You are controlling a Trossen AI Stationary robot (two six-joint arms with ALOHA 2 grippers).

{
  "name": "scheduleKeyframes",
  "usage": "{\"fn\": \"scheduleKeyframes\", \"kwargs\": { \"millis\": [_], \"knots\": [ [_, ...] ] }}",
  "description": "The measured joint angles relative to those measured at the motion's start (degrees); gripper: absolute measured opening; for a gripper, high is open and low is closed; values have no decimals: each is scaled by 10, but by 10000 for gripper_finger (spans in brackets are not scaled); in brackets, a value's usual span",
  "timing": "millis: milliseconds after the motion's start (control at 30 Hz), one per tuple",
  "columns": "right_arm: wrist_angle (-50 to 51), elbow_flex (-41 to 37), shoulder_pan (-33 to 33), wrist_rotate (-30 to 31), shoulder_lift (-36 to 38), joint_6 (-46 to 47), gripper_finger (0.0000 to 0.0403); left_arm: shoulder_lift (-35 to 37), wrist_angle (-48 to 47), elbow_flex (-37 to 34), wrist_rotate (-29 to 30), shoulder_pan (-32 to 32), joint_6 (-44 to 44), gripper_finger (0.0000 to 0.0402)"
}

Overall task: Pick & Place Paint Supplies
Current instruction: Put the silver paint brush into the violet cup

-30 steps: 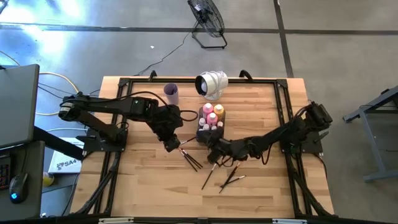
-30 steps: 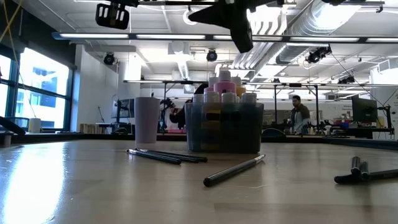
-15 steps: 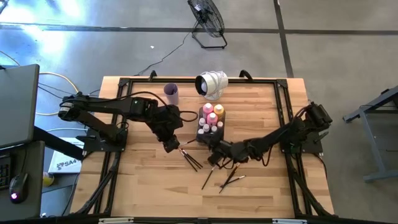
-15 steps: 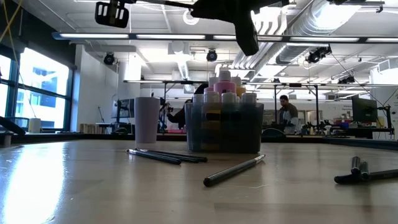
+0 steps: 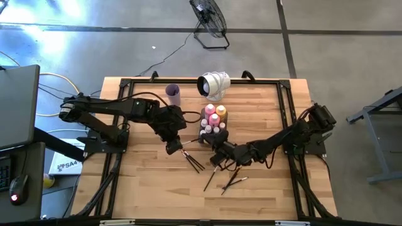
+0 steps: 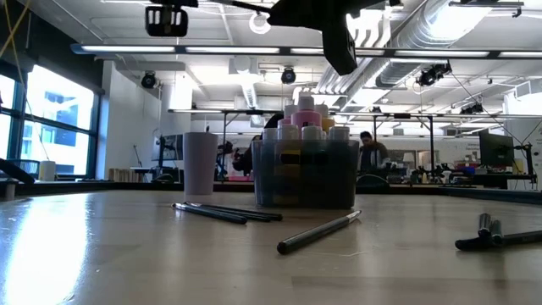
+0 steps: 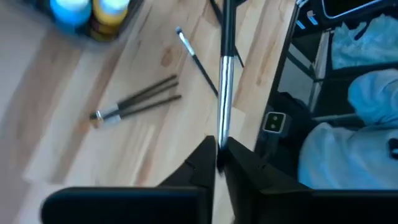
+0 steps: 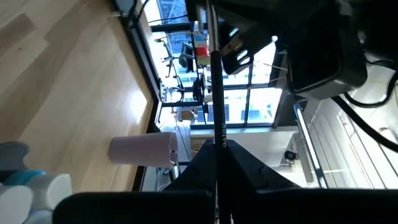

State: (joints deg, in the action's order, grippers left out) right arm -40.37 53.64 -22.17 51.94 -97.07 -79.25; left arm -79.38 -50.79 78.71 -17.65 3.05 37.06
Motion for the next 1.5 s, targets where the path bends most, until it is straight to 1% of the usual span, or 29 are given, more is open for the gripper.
{"fn": "scheduleKeyframes", "kwargs": {
  "millis": [167,267,367,467,600,700,833,933,1033,1100,1167,1233,1300,1400,1500],
  "knots": [
    [-2,2,0,10,2,2,5,-1,6,0,5,0,-76,74],
    [-1,2,-1,39,2,-3,5,2,12,-1,5,0,-106,101],
    [10,2,-1,71,7,-12,5,4,15,-1,5,-1,-133,120],
    [55,2,-5,103,23,5,5,4,15,-1,4,-9,-148,130],
    [143,2,-19,151,50,71,5,4,11,-1,2,-28,-172,132],
    [219,2,-35,179,80,149,5,4,10,-1,2,-43,-200,132],
    [320,2,-62,184,126,272,5,4,9,-1,2,-59,-235,132],
    [394,2,-86,170,160,373,5,4,9,-1,-3,-66,-259,132],
    [460,1,-108,130,194,475,5,4,7,-1,-13,-65,-287,132],
    [488,1,-119,83,215,547,5,4,9,-1,-14,-64,-309,132],
    [508,1,-125,18,233,617,5,4,19,-1,-14,-64,-332,132],
    [507,1,-127,-47,244,679,5,4,50,-1,-14,-64,-355,132],
    [507,1,-127,-87,246,726,6,1,101,0,-16,-62,-383,132],
    [506,1,-127,-100,246,782,6,-3,175,0,-31,-51,-449,132],
    [506,1,-131,-81,246,815,5,-4,222,1,-47,-31,-531,132]
  ]
}}
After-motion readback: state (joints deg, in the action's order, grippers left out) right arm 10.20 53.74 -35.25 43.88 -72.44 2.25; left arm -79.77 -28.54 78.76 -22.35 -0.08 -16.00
